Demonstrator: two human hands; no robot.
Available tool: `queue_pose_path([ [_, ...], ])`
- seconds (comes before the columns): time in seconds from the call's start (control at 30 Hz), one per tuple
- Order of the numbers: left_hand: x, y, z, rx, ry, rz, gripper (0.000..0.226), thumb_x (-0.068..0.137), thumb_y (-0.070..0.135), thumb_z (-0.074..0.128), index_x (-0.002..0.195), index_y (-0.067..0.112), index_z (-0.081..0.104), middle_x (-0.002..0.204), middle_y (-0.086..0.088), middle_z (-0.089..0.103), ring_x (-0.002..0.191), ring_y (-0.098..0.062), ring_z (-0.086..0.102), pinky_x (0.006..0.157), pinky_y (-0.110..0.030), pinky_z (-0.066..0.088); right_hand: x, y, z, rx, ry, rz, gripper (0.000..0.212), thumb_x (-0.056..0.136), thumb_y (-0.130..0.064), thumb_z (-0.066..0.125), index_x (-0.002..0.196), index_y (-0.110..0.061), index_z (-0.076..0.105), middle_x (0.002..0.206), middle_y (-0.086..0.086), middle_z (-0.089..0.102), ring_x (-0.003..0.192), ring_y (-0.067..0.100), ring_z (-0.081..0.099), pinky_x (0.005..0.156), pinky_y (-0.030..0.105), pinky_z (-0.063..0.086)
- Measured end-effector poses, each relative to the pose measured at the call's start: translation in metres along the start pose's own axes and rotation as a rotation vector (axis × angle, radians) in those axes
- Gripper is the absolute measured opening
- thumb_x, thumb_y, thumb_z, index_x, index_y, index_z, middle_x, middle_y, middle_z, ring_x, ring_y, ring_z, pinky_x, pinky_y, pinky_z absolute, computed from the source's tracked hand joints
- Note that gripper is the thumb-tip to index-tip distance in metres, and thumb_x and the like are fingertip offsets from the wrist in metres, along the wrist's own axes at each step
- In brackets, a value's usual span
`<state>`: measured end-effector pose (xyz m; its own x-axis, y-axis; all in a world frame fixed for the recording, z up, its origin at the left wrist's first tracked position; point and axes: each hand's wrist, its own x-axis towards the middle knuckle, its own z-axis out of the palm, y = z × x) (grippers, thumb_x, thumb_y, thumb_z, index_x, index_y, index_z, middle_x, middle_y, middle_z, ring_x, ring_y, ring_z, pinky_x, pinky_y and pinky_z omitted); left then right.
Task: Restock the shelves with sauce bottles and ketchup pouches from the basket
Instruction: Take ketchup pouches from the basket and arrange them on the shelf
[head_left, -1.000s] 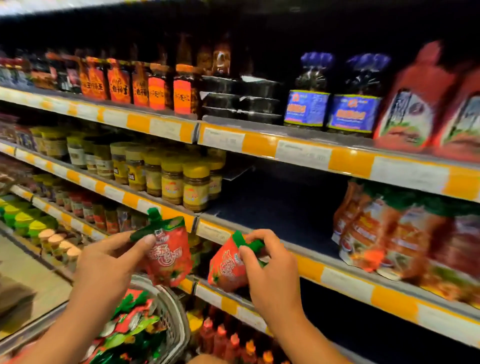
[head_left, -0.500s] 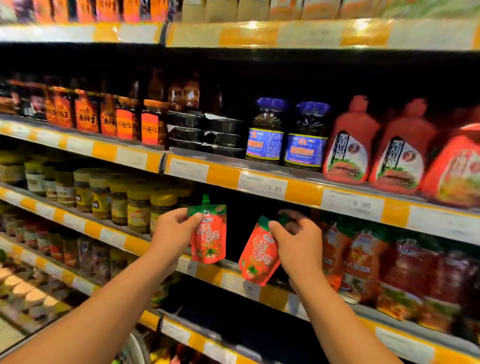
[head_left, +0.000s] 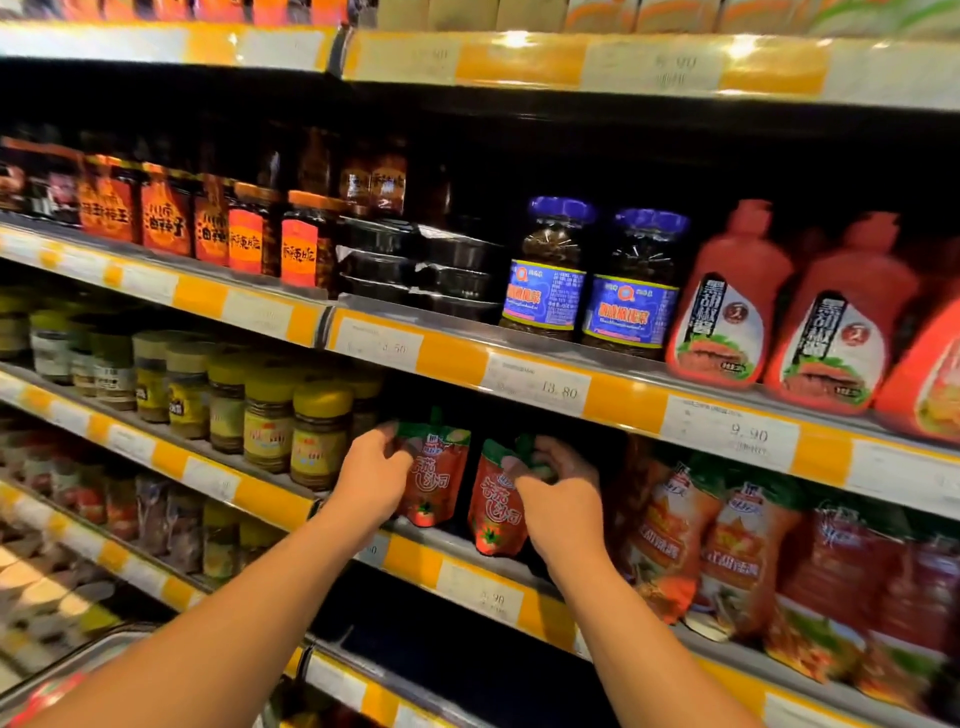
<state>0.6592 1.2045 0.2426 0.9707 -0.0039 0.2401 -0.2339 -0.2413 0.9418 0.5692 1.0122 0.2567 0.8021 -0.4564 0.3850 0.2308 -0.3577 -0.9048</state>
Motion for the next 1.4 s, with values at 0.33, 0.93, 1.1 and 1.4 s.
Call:
queue_pose_path([
  [0.33, -0.017, -0.022, -0.006, 0.313, -0.129, 0.138, 0.046, 0.085, 0.036, 0.083, 0.113, 0.033, 0.048, 0.102, 0.014, 0.063, 0.090, -0.005, 0.063, 0.063, -0.020, 0.047, -0.012, 0.014, -0.013, -0.426, -0.322, 0.240, 0.027, 0.084, -0.034, 0.082, 0.094, -0.013, 0.068, 0.072, 0.003, 0.068, 0.063, 0.016, 0.063, 0.055, 0.028, 0.052],
  [0.93, 0.024, -0.005, 0.011, 0.326, -0.221, 0.169, 0.057, 0.092, 0.018, 0.078, 0.143, 0.009, 0.054, 0.135, -0.014, 0.064, 0.124, -0.033, 0.061, 0.106, -0.045, 0.049, 0.032, 0.042, 0.015, -0.330, -0.314, 0.089, 0.041, 0.081, -0.019, 0.087, 0.114, -0.032, 0.066, 0.097, -0.017, 0.065, 0.084, 0.000, 0.059, 0.086, 0.027, 0.044],
  [1.1, 0.046, -0.007, 0.019, 0.497, -0.187, 0.155, 0.051, 0.096, 0.032, 0.072, 0.139, 0.009, 0.059, 0.139, -0.014, 0.064, 0.126, -0.032, 0.060, 0.105, -0.042, 0.048, 0.045, 0.056, 0.025, -0.424, -0.314, 0.017, 0.036, 0.077, -0.020, 0.089, 0.087, -0.041, 0.061, 0.080, -0.031, 0.059, 0.072, -0.018, 0.051, 0.064, 0.009, 0.035],
  [1.4, 0.076, -0.025, 0.027, 0.433, -0.080, 0.210, 0.042, 0.091, 0.023, 0.074, 0.130, 0.012, 0.065, 0.125, -0.012, 0.070, 0.114, -0.032, 0.066, 0.097, -0.042, 0.054, 0.065, 0.066, 0.039, -0.408, -0.329, -0.042, 0.028, 0.080, -0.024, 0.088, 0.094, -0.038, 0.069, 0.095, -0.023, 0.072, 0.087, -0.012, 0.063, 0.077, 0.020, 0.045],
])
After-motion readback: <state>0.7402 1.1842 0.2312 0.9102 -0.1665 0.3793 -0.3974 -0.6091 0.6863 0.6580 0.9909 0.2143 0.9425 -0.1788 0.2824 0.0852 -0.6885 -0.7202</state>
